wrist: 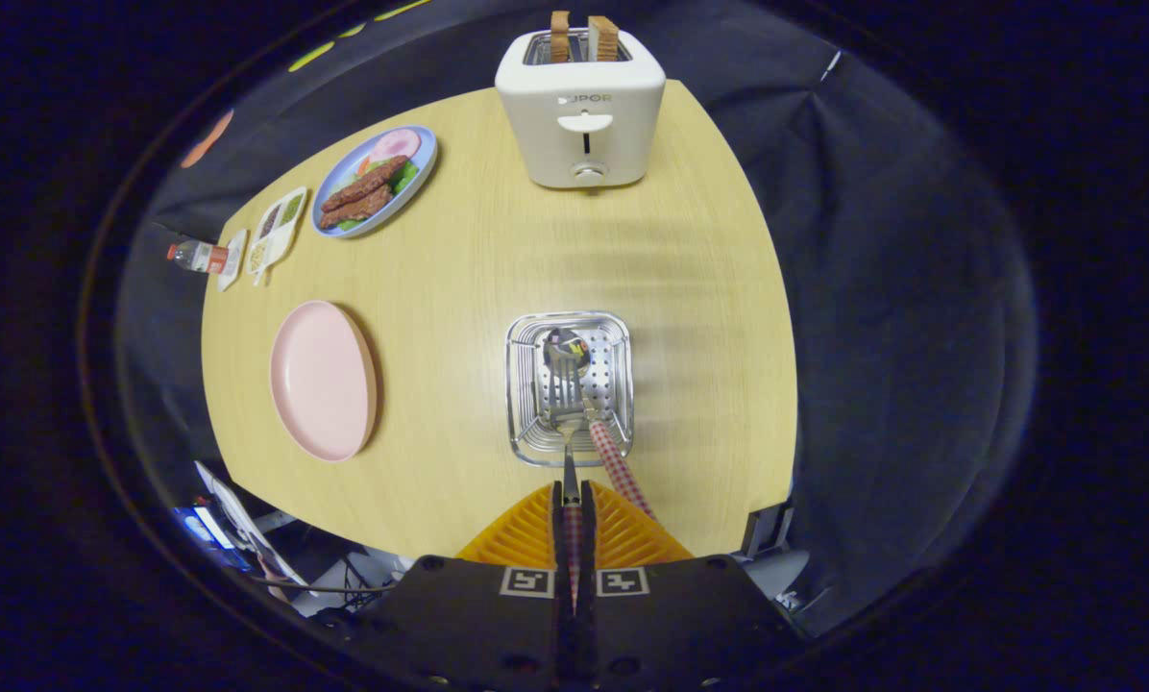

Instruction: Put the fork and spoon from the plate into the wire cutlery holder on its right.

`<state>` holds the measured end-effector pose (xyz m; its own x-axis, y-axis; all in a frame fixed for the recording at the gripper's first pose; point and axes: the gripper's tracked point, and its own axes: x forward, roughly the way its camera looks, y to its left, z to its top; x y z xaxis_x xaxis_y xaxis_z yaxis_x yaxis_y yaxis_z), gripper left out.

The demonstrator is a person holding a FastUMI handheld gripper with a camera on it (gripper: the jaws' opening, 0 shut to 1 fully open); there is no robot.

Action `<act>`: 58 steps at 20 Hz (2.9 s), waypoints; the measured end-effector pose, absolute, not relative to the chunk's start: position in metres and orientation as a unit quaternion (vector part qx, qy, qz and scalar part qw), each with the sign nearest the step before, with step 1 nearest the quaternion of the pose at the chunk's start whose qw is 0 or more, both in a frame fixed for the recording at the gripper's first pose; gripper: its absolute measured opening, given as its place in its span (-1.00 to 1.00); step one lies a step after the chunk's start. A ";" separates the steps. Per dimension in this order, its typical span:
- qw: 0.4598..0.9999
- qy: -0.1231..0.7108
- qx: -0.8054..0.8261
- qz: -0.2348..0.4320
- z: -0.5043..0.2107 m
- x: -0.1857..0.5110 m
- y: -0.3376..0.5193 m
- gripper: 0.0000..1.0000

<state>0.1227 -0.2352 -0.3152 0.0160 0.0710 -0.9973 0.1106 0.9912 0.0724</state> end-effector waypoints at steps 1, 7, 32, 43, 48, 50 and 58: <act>0.704 0.708 0.059 -0.007 -0.316 0.126 -0.232 -0.98; 0.669 0.743 0.023 -0.021 -0.321 0.137 -0.234 -0.96; 0.886 0.462 -0.023 0.035 -0.194 0.160 -0.112 0.66; 0.981 0.176 -0.013 0.082 -0.045 0.103 0.021 0.90; 0.993 0.064 0.039 0.093 0.016 0.068 0.043 0.90; 0.996 0.026 0.045 0.072 0.033 0.057 0.037 0.90; 1.000 -0.027 -0.011 0.008 0.047 0.017 0.044 0.89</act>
<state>0.0174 0.0442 0.0472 0.9984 0.0172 0.0547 -0.0161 0.9996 -0.0215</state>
